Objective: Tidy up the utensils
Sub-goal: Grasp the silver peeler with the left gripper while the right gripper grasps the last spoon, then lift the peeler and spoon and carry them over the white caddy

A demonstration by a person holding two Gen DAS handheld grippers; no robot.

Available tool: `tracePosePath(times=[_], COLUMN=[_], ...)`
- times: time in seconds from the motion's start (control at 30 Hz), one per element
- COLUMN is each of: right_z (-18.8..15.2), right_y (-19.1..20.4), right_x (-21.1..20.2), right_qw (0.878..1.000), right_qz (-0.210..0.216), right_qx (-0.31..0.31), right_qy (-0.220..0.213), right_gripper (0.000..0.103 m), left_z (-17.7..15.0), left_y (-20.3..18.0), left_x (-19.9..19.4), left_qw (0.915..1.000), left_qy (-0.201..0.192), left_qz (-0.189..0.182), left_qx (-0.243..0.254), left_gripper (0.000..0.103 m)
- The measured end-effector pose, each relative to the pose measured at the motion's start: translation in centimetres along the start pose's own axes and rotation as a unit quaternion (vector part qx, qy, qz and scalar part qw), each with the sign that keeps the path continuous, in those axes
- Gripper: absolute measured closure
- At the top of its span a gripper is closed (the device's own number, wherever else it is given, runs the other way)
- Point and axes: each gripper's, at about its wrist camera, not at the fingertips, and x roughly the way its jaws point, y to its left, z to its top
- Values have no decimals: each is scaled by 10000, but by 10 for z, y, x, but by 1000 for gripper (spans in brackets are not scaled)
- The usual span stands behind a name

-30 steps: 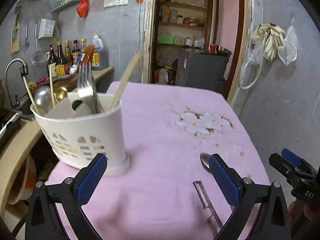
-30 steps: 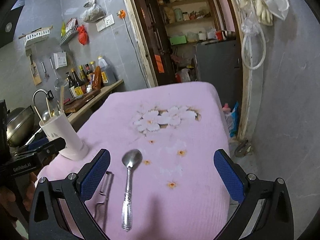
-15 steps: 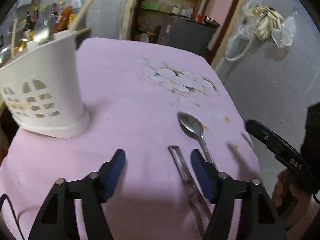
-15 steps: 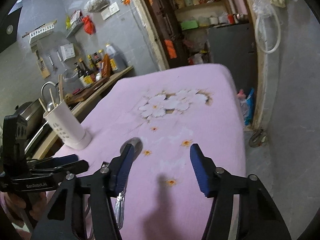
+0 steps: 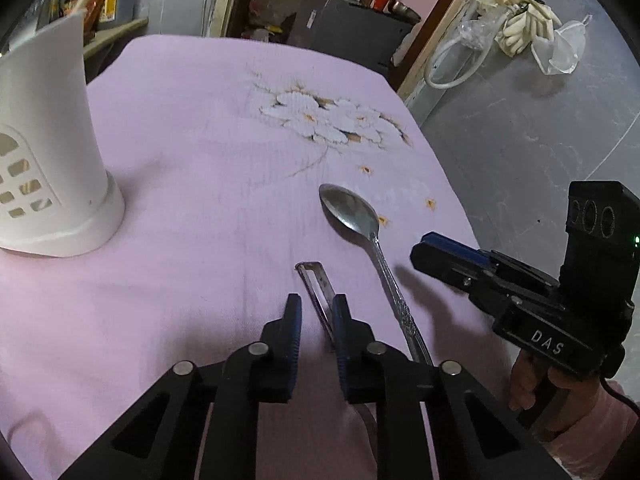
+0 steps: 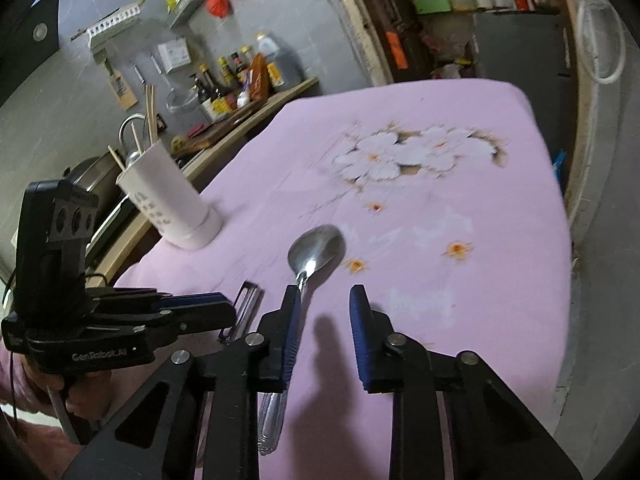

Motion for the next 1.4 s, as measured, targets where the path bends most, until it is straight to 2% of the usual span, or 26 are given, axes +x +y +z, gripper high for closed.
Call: tracePosePath(times=[0.5,0.83,1.03,1.13,1.4], right_z=[7,17,19,20,22], right_y=[5,5,12,14,48], right_x=[27,40,31,21,-26], right_qw=[9975,9936,9949,9964,9993], right_qz=[422,600,535,427,-164], right_qx=[-46,202,261,291,-93], right_qy=[563,937,815,675,-318], right_gripper=[84,100,101,101,101], left_z=[12,16,19,21,24], left_y=[5,8,4,2,-3], left_x=[14,16,8,-3,-39], left_qw=[9985,9970,9980,9989,9993], left_qy=[469,690,578,402,-314], left_qz=[-157,-244,-230,-243,-142], left_qx=[-219,-266,-137,-63,164], left_gripper=[95,98,99,99,100])
